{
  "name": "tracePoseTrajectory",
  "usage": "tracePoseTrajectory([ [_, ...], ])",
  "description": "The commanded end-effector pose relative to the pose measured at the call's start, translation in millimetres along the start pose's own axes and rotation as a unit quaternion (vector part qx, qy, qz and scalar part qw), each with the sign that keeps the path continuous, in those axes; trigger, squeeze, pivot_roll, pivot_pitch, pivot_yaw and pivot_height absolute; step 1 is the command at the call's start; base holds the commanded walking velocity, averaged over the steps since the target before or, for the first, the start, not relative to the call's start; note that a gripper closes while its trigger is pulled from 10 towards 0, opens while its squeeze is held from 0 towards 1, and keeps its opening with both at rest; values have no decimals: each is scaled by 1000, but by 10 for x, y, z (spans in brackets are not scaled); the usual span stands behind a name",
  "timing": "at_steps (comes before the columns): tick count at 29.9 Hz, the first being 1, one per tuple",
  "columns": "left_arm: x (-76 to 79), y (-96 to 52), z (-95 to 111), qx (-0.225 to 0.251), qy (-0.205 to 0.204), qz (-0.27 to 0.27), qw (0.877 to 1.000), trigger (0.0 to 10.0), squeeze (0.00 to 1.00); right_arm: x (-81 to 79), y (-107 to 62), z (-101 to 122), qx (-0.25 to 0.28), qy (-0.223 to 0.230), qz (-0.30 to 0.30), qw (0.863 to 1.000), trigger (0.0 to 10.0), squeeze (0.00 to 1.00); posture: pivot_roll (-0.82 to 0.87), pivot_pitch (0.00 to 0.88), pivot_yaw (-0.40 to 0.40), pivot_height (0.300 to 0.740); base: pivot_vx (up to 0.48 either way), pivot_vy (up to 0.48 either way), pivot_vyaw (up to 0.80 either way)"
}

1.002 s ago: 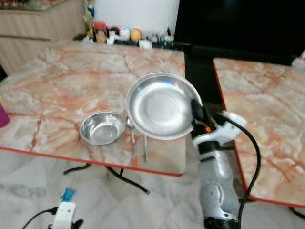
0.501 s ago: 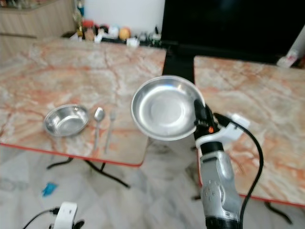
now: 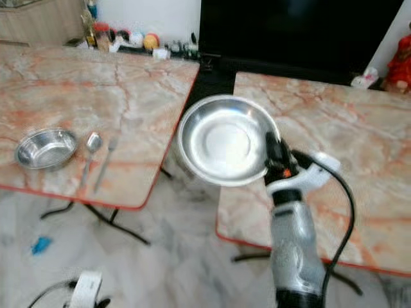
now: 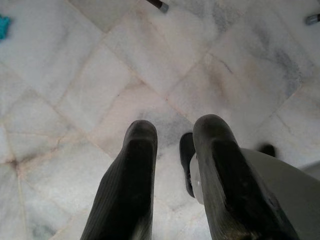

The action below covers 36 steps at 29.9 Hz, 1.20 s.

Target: Setting the table

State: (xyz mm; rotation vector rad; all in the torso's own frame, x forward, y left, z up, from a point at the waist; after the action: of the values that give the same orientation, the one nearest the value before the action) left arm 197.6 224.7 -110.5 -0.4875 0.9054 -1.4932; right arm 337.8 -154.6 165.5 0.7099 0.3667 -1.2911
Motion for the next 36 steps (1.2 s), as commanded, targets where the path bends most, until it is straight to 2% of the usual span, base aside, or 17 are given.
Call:
tracePoseTrajectory([
  [1, 69, 5, 2, 0, 4, -10, 1000, 10000, 0, 60, -10, 107, 15, -11, -9, 1000, 10000, 0, 65, 0, -59, 740, 0, -345, 0],
  [28, 38, 7, 8, -2, 7, -10, 1000, 10000, 0, 150, -56, 116, 23, -15, -30, 999, 10000, 0, 59, 0, -43, 740, 0, -342, 0],
  [36, 39, 12, 26, 0, -4, -11, 1000, 10000, 0, 161, -35, 131, 26, -16, -34, 999, 10000, 0, 66, 0, -46, 740, 0, -246, 0],
])
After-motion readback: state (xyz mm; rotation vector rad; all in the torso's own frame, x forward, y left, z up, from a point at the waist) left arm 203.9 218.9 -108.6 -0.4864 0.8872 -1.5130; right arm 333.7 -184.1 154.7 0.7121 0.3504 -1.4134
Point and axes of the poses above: a point about 5 cm out from each wrist's last joint towards the gripper, its own y axis pointing out of the wrist towards the gripper, its own z axis along the axis of the wrist's last joint, x = y × z, the point moved 4 cm from there along y, pointing out of the wrist towards the gripper, and after that the axes turned 7 degrees about y, right-handed, at the moved point
